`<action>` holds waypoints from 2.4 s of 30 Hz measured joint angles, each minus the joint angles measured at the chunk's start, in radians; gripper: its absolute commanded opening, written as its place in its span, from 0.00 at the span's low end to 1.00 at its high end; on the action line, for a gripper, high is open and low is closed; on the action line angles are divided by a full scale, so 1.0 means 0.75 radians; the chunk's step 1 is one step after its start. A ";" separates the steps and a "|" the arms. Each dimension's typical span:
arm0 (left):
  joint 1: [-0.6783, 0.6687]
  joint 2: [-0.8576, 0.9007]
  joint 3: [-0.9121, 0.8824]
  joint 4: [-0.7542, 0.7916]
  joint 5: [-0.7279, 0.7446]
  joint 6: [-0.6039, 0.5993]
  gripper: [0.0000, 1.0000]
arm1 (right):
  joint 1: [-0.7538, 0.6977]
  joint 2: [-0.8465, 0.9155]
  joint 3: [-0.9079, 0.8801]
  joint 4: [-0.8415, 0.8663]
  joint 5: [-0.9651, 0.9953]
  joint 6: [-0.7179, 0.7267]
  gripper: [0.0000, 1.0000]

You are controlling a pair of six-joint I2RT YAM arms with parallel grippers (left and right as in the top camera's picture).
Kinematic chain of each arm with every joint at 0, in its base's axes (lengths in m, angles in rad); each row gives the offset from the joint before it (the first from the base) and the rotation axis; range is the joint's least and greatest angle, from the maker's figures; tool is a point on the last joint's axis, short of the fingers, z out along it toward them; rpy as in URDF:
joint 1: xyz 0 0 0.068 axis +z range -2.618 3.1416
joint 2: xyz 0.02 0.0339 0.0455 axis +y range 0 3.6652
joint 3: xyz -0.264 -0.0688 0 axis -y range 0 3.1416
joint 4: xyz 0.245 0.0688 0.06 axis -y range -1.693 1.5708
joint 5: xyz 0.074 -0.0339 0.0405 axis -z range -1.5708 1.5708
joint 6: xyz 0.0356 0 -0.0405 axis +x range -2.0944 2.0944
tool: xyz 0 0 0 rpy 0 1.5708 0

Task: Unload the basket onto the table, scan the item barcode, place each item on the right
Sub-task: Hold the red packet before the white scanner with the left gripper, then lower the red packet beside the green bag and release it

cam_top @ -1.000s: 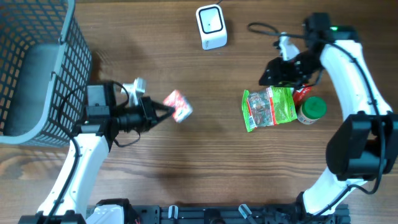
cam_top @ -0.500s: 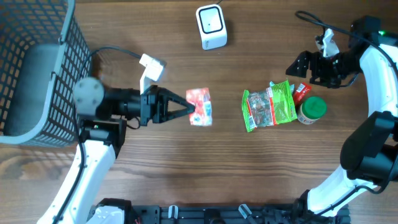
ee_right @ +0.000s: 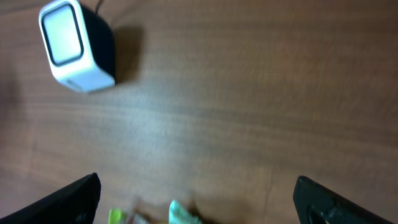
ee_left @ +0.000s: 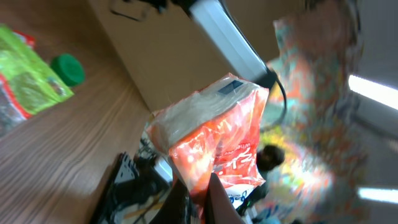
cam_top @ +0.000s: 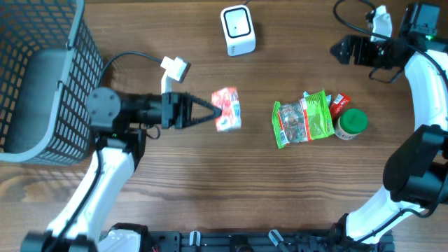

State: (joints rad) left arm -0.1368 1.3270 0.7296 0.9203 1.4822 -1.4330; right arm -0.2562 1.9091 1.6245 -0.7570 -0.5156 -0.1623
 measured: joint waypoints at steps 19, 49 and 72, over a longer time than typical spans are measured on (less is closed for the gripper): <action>-0.354 0.357 1.267 -2.302 -1.752 1.176 0.04 | 0.000 -0.001 0.000 0.050 0.001 0.000 1.00; -0.543 1.178 1.366 -1.530 -2.668 2.226 0.04 | 0.000 -0.002 0.000 0.050 0.001 0.000 1.00; -0.909 0.963 1.197 -2.393 -1.608 1.452 0.84 | 0.000 -0.002 -0.001 0.050 0.001 0.000 1.00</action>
State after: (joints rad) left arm -0.8188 2.0495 1.6272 -0.8745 0.2760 -0.3443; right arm -0.2562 1.9076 1.6241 -0.7197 -0.5152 -0.1623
